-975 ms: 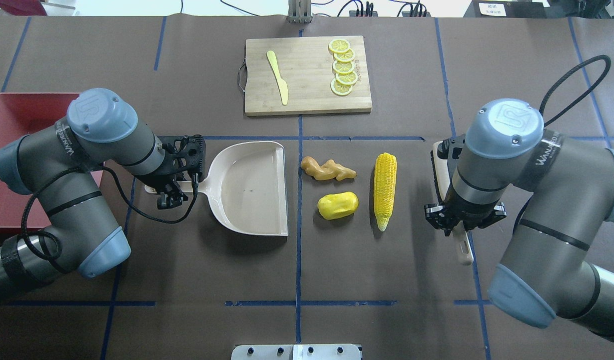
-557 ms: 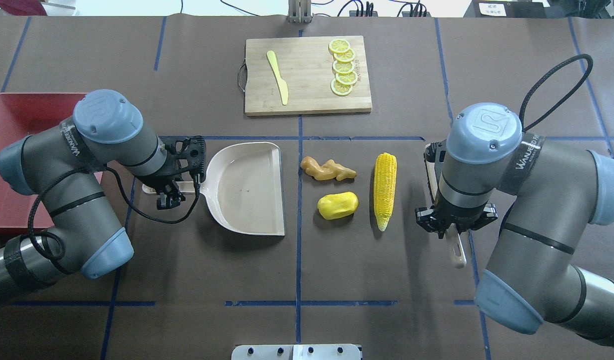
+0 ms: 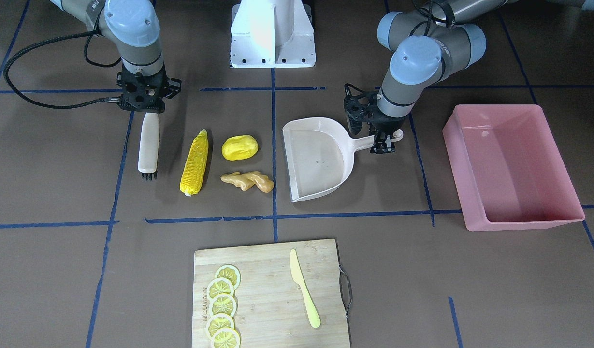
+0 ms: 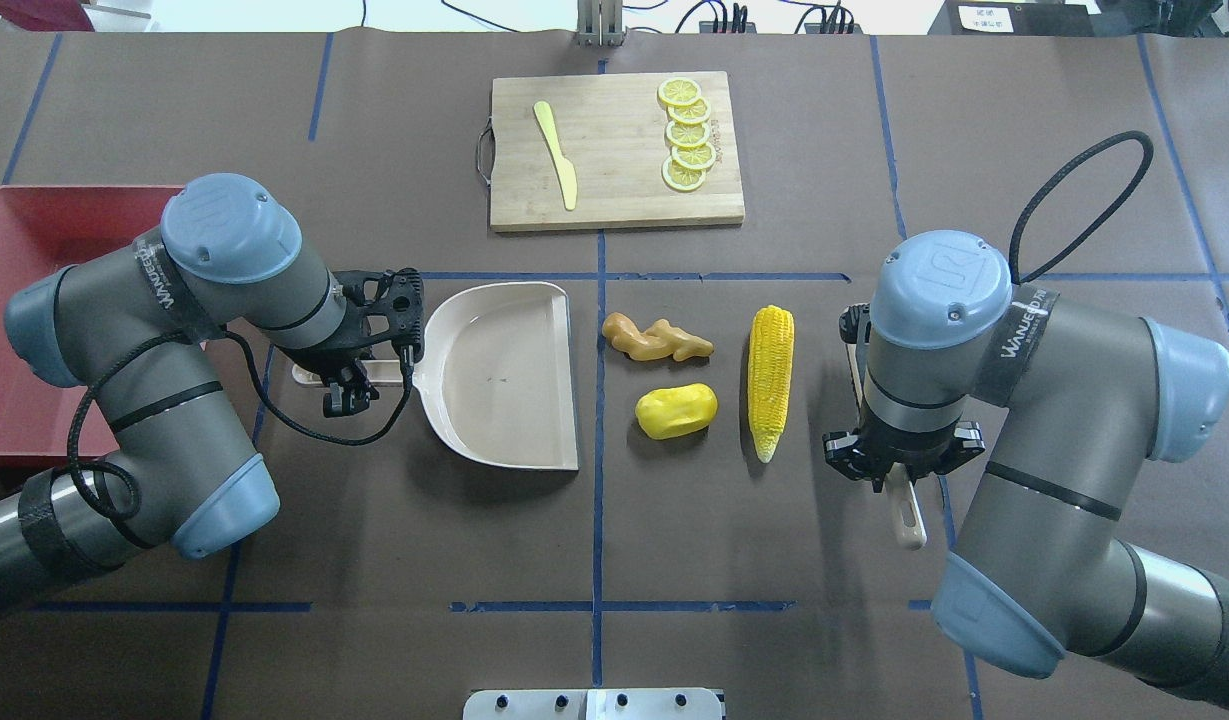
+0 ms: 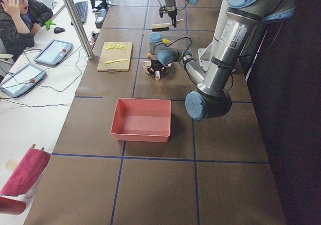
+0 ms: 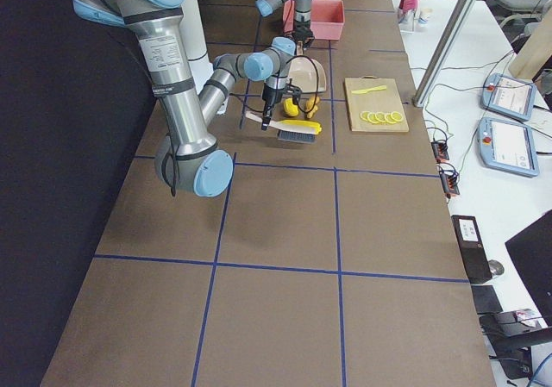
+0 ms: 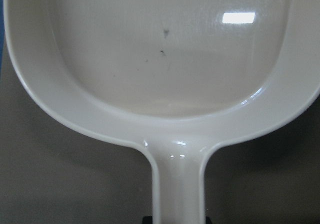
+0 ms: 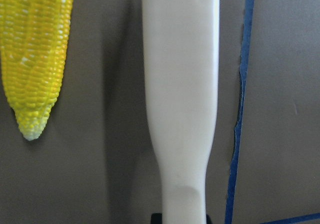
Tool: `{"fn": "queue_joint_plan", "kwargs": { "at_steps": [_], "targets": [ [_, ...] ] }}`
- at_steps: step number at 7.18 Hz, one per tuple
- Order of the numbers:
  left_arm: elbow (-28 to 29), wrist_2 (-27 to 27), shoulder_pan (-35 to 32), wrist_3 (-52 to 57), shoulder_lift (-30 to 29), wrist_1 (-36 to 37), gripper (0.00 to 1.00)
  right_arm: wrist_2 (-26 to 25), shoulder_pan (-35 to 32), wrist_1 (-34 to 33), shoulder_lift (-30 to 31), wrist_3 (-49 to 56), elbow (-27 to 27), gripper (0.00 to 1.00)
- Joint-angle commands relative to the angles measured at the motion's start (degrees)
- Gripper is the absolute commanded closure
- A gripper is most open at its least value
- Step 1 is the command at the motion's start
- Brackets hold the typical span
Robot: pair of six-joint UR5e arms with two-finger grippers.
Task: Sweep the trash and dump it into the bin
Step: 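Sweep the corn, pepper and ginger into the dustpan with the right gripper's brush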
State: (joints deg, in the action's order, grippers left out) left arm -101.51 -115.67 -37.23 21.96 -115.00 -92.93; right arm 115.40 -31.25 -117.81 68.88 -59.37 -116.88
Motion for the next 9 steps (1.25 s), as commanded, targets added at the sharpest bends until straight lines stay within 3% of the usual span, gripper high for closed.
{"fn": "queue_joint_plan", "kwargs": {
  "at_steps": [1, 5, 7, 9],
  "targets": [
    [0.0, 0.0, 0.14, -0.08, -0.31, 0.03, 0.97, -1.4, 1.19, 0.3, -3.91, -0.3, 4.54, 1.0],
    [0.0, 0.09, 0.23, 0.01, -0.23, 0.2, 0.96, -2.72, 3.57, 1.35, -7.96, -1.8, 10.16, 1.0],
    [-0.01, 0.7, 0.58, -0.08, -0.84, 1.87, 0.96, -2.63, 4.35, 7.92, -9.03, -3.81, 13.87, 1.0],
    [-0.01, 1.15, 0.67, -0.08, -0.84, 1.96, 0.96, -2.72, 6.2, 8.3, -13.66, -6.44, 17.45, 1.0]
  ]
}}
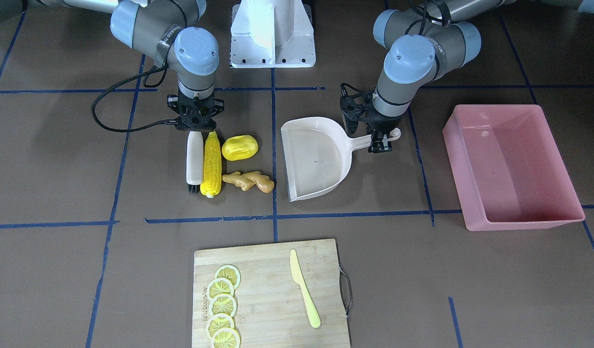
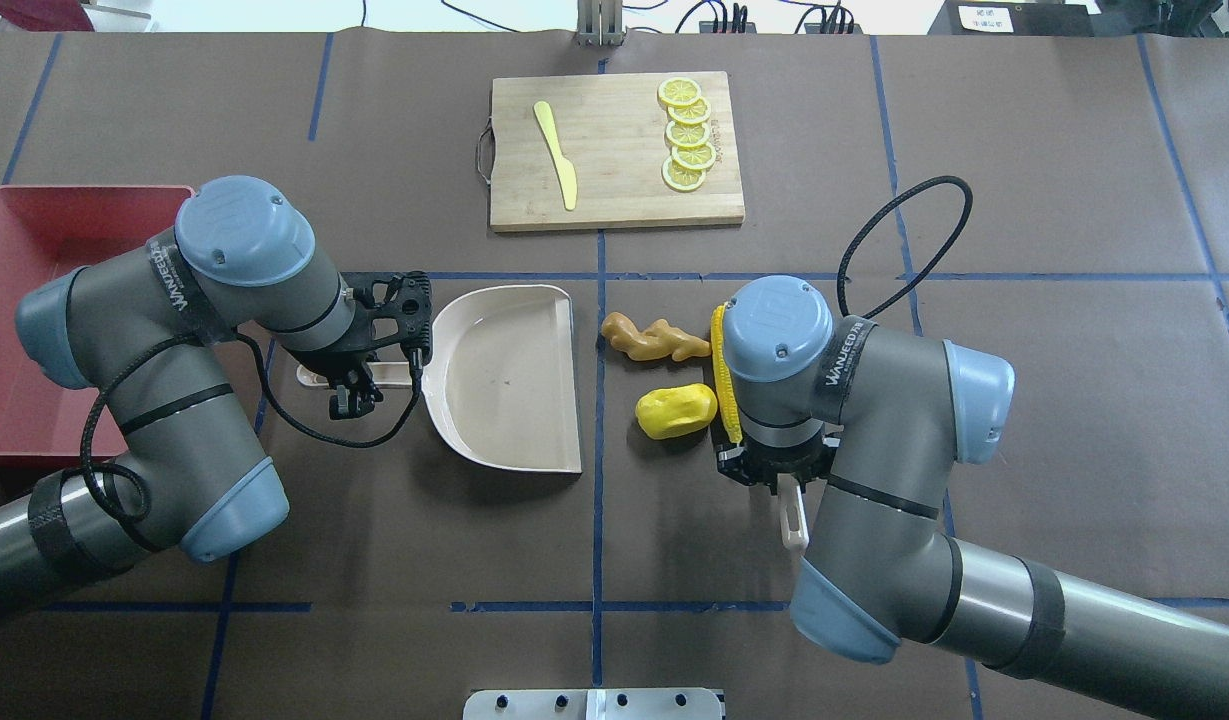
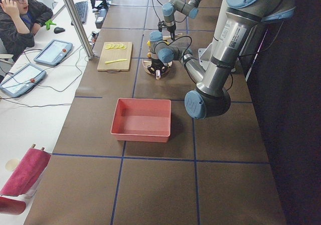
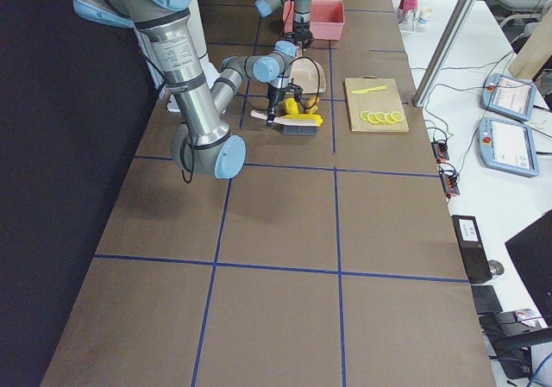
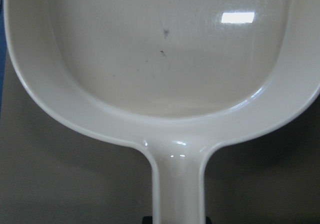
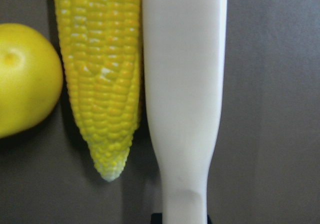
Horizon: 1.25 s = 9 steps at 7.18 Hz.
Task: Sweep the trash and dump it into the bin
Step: 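Sweep the corn, pepper and ginger into the dustpan with the right gripper's brush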
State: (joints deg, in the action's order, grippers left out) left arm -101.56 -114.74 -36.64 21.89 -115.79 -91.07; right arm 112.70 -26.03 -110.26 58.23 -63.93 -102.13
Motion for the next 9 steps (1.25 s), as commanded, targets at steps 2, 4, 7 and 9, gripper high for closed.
{"fn": "queue_joint_plan", "kwargs": {
  "at_steps": [2, 4, 7, 9],
  "targets": [
    [-0.04, 0.3, 0.17, 0.0, -0.05, 0.11, 0.96, 0.06, 1.77, 1.63, -6.01, -2.34, 4.47, 1.0],
    [-0.05, 0.3, 0.17, -0.09, -0.31, 0.11, 0.96, 0.06, 2.3, 2.58, -10.66, -2.34, 9.03, 1.0],
    [0.04, 1.36, 0.17, -0.36, -0.75, 0.19, 0.96, 0.24, 2.39, 4.26, -14.98, -2.34, 12.91, 1.0],
    [-0.05, 1.36, 0.17, -0.36, -0.75, 0.19, 0.95, 0.33, 2.65, 5.67, -15.69, -2.34, 13.0, 1.0]
  ]
}}
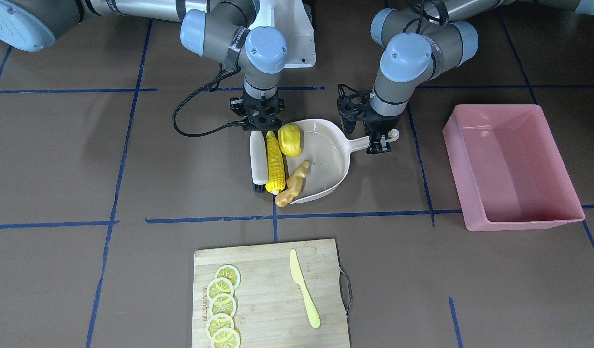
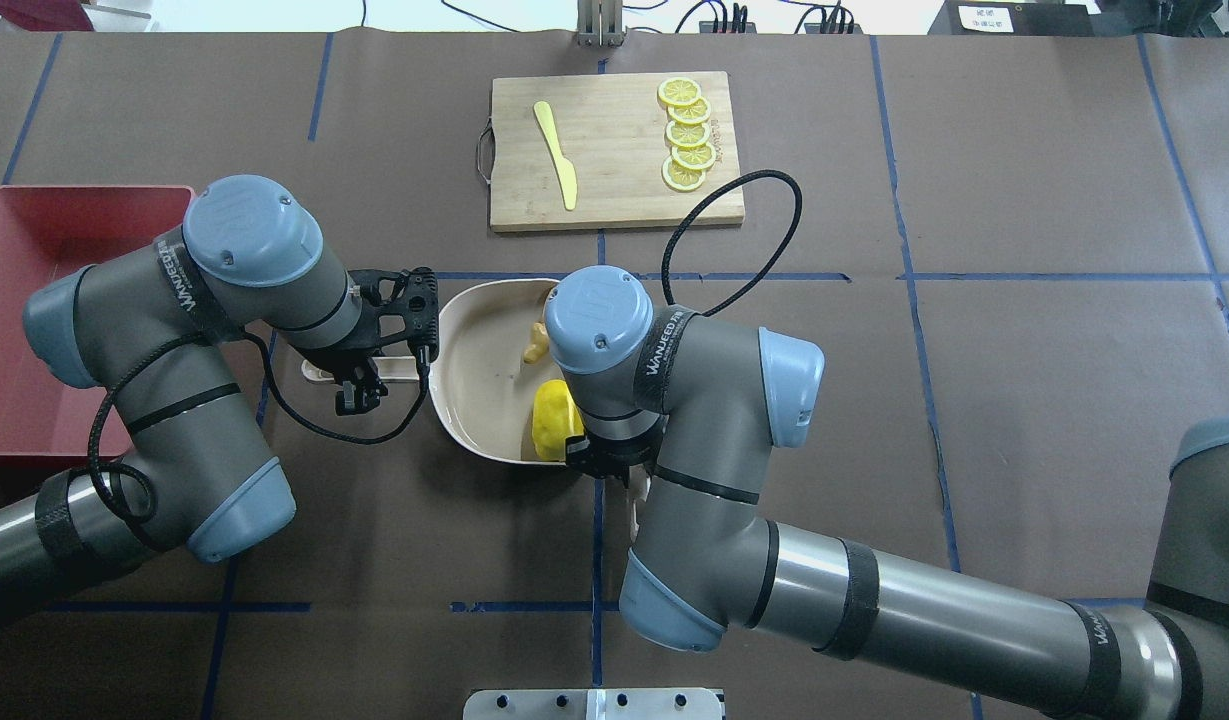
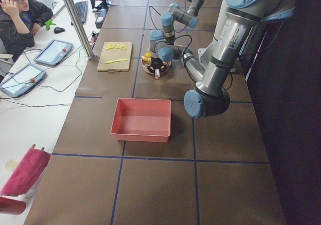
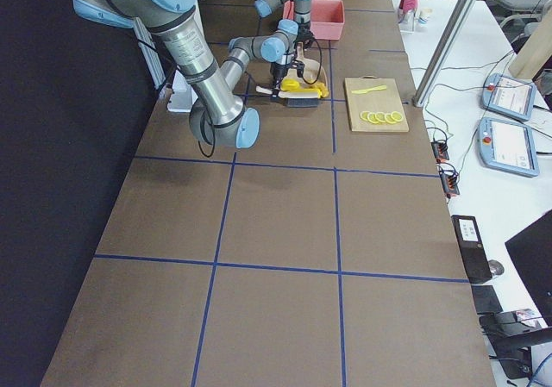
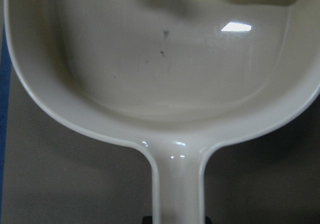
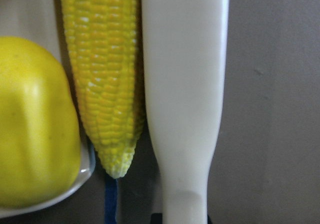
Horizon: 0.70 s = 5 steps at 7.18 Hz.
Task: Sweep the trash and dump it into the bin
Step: 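Sweep the corn, pepper and ginger into the dustpan with the right gripper's brush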
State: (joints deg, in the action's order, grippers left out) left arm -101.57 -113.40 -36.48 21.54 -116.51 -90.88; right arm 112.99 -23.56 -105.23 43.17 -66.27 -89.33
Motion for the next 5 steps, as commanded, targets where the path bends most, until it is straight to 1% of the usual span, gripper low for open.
{"fn": "queue_joint_plan", "kwargs": {
  "at_steps": [1, 3, 5],
  "targets": [
    [-0.03, 0.03, 0.0, -0.01, -0.04, 0.0, 0.95, 0.04, 0.36, 0.64, -1.58, 0.09, 0.56, 1.0],
    [-0.03, 0.03, 0.0, -0.1, -0.04, 0.0, 0.95, 0.13, 0.88, 0.64, -4.83, 0.09, 2.93, 1.0],
    [-0.12, 0.03, 0.0, -0.01, -0.04, 0.0, 0.95, 0.13, 1.15, 2.03, -5.64, 0.09, 4.16, 1.0]
  ]
}}
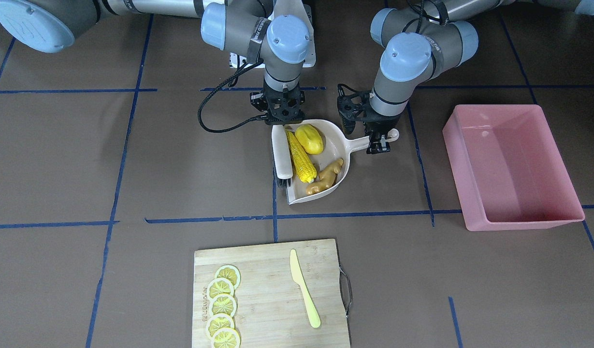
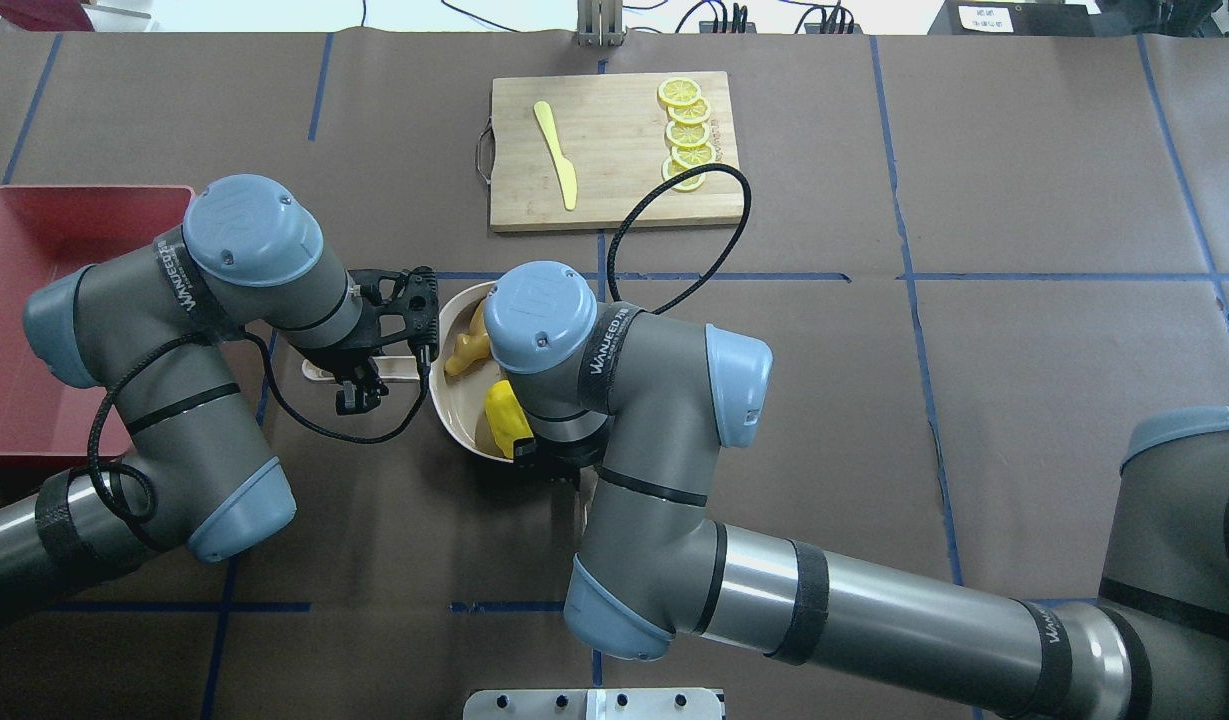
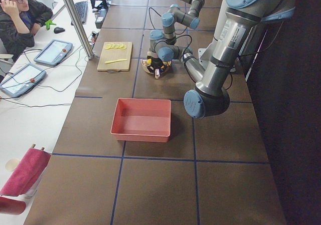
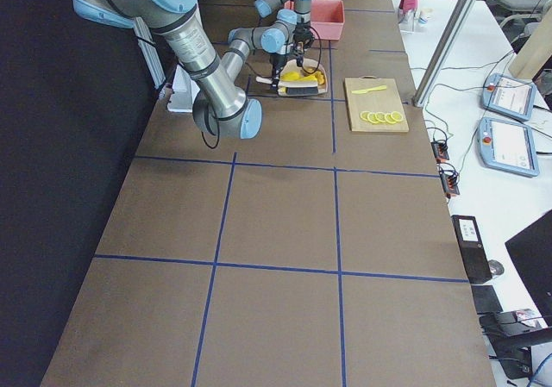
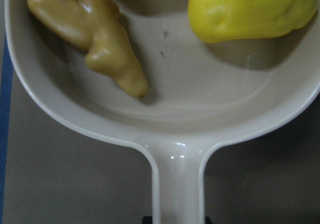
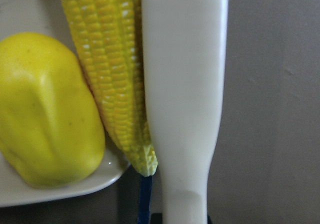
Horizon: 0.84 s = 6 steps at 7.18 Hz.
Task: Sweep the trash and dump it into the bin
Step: 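Sweep the corn, pepper and ginger into the dustpan with the right gripper's brush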
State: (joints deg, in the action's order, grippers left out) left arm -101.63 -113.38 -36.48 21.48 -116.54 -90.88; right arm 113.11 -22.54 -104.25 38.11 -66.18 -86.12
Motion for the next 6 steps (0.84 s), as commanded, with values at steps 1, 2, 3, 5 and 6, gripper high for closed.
{"fn": "queue_joint_plan", "kwargs": {
  "at_steps": [1, 2, 3, 5, 6],
  "targets": [
    [0.03, 0.0, 0.0, -0.03, 0.0, 0.0, 0.95, 0.18, 0.22, 2.55, -1.28, -0.08, 2.35, 1.0],
    [0.03, -0.09, 0.0, -0.03, 0.0, -0.09, 0.95, 0.53, 0.13, 2.56, -1.81, -0.09, 2.36, 1.0],
    [0.03, -0.18, 0.09, -0.03, 0.0, -0.18, 0.95, 0.71, -0.04, 2.56, -1.73, -0.09, 2.27, 1.0],
    [0.03, -0.53, 0.44, -0.03, 0.0, -0.44, 0.95, 2.28, -1.7, 2.48, -1.72, -0.09, 1.92, 1.0],
    [0.21, -0.62, 0.44, 0.14, 0.17, -0.88, 0.95, 2.38, -2.06, 2.39, -1.72, -0.09, 1.66, 1.0]
  ]
}}
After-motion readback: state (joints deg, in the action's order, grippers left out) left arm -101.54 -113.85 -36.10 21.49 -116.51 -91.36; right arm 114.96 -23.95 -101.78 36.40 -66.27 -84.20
